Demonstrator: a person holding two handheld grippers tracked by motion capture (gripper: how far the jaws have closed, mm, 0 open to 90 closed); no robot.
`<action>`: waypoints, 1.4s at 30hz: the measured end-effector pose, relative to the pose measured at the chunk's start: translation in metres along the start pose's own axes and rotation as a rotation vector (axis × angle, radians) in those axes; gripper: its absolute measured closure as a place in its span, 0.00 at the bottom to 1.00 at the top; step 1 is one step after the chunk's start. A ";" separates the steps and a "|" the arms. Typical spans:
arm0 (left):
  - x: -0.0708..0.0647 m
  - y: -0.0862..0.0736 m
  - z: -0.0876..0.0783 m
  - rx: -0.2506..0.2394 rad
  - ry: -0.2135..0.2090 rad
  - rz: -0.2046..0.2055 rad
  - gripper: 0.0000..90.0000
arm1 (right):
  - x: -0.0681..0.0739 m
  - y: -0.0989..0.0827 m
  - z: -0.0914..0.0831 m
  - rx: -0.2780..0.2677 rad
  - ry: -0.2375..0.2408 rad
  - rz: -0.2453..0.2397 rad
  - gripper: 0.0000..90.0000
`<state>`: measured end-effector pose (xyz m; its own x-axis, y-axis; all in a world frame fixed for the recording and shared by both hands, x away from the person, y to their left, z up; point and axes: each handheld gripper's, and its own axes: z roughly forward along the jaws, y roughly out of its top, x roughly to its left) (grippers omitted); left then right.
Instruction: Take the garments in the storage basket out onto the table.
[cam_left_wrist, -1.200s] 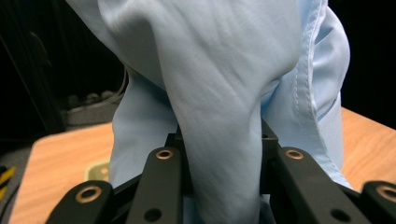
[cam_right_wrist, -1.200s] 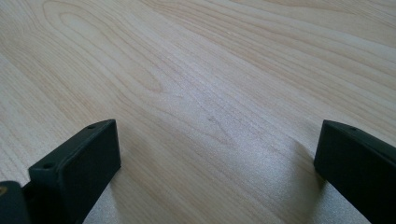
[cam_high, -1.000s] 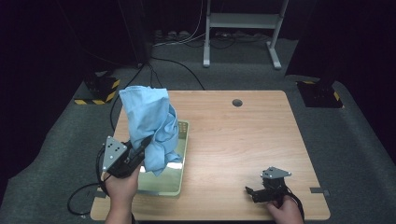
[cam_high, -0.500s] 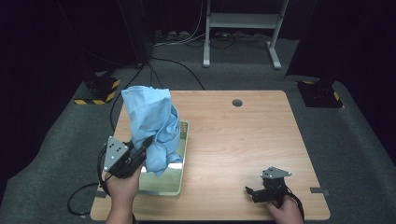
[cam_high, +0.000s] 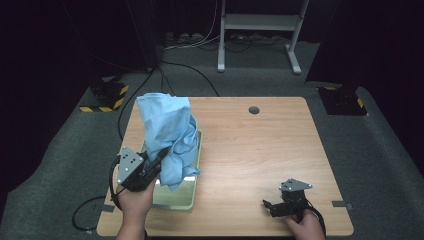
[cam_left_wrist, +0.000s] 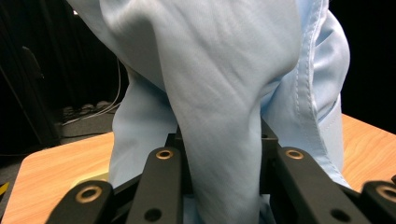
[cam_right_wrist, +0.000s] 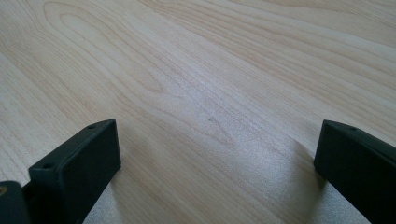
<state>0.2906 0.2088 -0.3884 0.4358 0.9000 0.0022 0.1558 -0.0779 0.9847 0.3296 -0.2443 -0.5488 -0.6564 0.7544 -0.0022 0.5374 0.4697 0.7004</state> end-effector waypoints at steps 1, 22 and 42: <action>-0.001 0.000 0.000 0.000 -0.002 0.001 0.80 | 0.000 0.000 0.000 0.000 0.000 0.000 0.00; -0.018 0.002 0.007 0.002 -0.061 0.003 0.80 | 0.000 0.000 0.000 0.000 0.000 0.000 0.00; -0.035 0.007 0.009 -0.017 -0.107 0.007 0.80 | 0.000 0.000 0.000 0.001 0.000 0.000 0.00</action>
<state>0.2843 0.1731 -0.3829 0.5288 0.8487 -0.0084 0.1379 -0.0761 0.9875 0.3295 -0.2443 -0.5488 -0.6564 0.7544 -0.0028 0.5377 0.4704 0.6997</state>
